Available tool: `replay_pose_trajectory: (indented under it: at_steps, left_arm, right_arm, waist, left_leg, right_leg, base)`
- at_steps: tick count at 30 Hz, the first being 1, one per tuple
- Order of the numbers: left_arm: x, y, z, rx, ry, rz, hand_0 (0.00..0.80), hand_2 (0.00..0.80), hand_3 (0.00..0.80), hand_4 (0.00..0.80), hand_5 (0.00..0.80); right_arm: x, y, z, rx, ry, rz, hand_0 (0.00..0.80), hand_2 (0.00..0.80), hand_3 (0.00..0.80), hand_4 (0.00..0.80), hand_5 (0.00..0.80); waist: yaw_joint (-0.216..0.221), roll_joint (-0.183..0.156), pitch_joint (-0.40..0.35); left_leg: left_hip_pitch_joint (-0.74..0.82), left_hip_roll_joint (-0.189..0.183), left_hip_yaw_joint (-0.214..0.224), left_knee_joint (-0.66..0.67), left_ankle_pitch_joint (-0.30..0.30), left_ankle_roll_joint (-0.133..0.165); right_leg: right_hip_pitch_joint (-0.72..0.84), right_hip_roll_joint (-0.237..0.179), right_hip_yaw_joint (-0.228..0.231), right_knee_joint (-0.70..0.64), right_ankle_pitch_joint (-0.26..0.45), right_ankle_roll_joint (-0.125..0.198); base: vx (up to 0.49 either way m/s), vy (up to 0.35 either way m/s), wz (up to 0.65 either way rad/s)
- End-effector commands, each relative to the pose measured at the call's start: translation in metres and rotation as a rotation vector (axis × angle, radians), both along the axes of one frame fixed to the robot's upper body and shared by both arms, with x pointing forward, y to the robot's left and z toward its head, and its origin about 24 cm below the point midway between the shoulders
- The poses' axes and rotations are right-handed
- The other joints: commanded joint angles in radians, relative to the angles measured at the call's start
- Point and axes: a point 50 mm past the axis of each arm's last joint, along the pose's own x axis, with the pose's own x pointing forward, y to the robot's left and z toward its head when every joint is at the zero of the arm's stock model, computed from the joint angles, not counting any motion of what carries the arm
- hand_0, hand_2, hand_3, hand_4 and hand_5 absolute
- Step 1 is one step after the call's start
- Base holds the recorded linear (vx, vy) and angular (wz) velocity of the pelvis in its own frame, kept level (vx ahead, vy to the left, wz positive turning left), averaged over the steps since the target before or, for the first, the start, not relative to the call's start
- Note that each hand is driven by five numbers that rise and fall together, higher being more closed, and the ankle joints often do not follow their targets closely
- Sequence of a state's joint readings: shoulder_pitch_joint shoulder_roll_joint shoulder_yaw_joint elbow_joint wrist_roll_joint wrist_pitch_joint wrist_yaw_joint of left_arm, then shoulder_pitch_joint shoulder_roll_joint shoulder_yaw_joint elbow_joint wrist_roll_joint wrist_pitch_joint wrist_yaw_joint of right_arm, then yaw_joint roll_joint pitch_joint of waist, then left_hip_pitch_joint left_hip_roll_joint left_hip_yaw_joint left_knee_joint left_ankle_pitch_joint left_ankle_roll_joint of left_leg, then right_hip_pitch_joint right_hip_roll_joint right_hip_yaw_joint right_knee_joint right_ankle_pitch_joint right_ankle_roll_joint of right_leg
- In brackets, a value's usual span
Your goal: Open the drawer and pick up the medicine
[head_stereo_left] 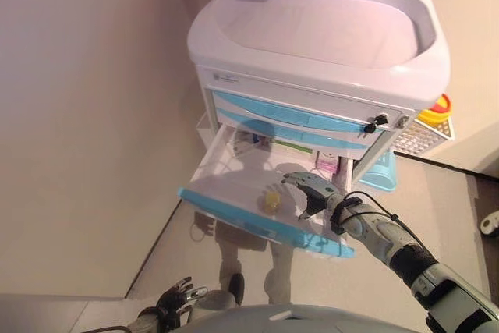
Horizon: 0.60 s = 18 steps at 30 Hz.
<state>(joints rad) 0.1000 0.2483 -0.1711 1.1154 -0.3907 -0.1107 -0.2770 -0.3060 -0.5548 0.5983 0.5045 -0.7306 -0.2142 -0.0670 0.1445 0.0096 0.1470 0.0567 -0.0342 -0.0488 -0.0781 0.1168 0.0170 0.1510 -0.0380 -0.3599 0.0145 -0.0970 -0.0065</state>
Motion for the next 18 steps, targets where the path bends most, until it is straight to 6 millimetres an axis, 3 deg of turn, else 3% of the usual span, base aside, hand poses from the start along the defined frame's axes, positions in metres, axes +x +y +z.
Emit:
replay_pose_trajectory:
  at_steps: [1, 8, 18]
  left_arm:
    - [0.005, -0.004, -0.001, 0.004, 0.015, -0.059, 0.0, 0.0, 0.0, 0.0, 0.0]
    - [0.004, -0.01, -0.001, -0.004, 0.006, -0.085, 0.0, 0.0, 0.0, 0.0, 0.0]
    - [0.006, -0.008, 0.0, -0.001, -0.005, -0.12, 0.0, 0.0, 0.0, 0.0, 0.0]
  right_arm:
    - [0.022, 0.017, 0.026, 0.054, -0.144, -0.007, 0.0, 0.0, 0.0, 0.0, 0.0]
    - [0.028, 0.008, 0.019, -0.007, -0.169, -0.077, 0.0, 0.0, 0.0, 0.0, 0.0]
    - [0.031, 0.004, 0.005, -0.152, -0.104, -0.039, 0.0, 0.0, 0.0, 0.0, 0.0]
  waist:
    - [0.04, -0.031, 0.009]
    - [0.074, -0.021, 0.01]
    - [0.126, -0.019, 0.013]
  left_leg:
    - [0.015, -0.04, 0.019, 0.034, -0.107, -0.003]
    - [0.003, -0.038, -0.022, 0.022, -0.084, -0.017]
    - [-0.013, -0.037, -0.072, 0.019, -0.066, -0.034]
  right_leg:
    - [-0.036, -0.056, 0.006, 0.031, 0.069, 0.058]
    - [-0.032, -0.06, -0.041, 0.039, 0.058, 0.053]
    - [-0.026, -0.067, -0.099, 0.055, 0.039, 0.046]
  base:
    - [0.014, -0.012, 0.32]
    - [0.005, -0.007, 0.28]
    - [0.005, -0.008, 0.21]
